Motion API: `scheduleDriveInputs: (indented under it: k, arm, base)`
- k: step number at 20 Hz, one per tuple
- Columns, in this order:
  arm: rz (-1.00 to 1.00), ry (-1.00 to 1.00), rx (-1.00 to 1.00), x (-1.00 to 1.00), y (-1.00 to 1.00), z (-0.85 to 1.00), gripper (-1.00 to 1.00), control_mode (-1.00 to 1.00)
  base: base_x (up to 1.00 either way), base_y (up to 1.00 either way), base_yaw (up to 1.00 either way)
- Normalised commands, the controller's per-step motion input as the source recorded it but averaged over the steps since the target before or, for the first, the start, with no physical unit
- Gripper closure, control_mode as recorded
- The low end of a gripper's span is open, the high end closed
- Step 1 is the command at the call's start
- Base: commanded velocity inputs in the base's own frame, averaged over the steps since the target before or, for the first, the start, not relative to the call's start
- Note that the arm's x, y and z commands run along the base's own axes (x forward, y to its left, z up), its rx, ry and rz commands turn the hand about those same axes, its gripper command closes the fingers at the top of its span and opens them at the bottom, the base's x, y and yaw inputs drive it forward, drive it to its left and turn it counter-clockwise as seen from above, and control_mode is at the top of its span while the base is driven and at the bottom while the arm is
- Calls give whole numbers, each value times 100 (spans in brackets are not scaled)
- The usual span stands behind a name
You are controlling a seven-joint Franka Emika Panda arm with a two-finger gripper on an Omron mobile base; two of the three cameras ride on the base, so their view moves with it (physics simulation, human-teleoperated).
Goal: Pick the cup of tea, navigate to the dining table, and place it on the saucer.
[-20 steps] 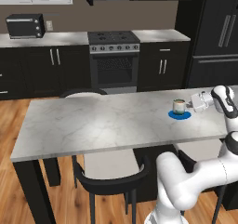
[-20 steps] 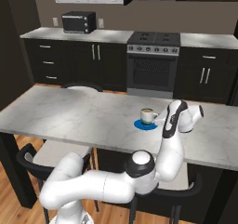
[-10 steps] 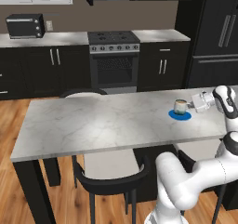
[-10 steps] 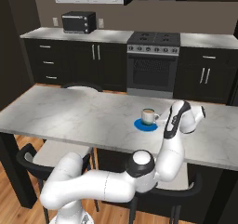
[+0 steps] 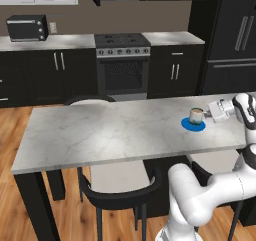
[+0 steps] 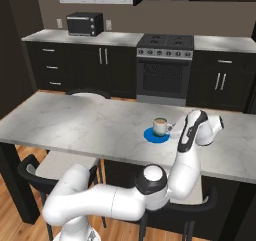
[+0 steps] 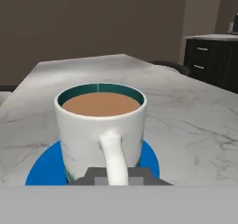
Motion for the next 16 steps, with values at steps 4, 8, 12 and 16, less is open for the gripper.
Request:
scheduleDriveInputs:
  k: [4, 8, 12, 16]
  arm:
    - [0, -4, 0, -4, 7, -8, 100, -100]
    - [0, 0, 0, 4, 4, -7, 100, -100]
    - [0, 0, 0, 6, 9, -9, 100, -100]
    - [0, -1, 0, 1, 0, -3, 100, -100]
  base:
    - [0, 0, 0]
    - [0, 0, 0]
    - [0, 0, 0]
    - [0, 0, 0]
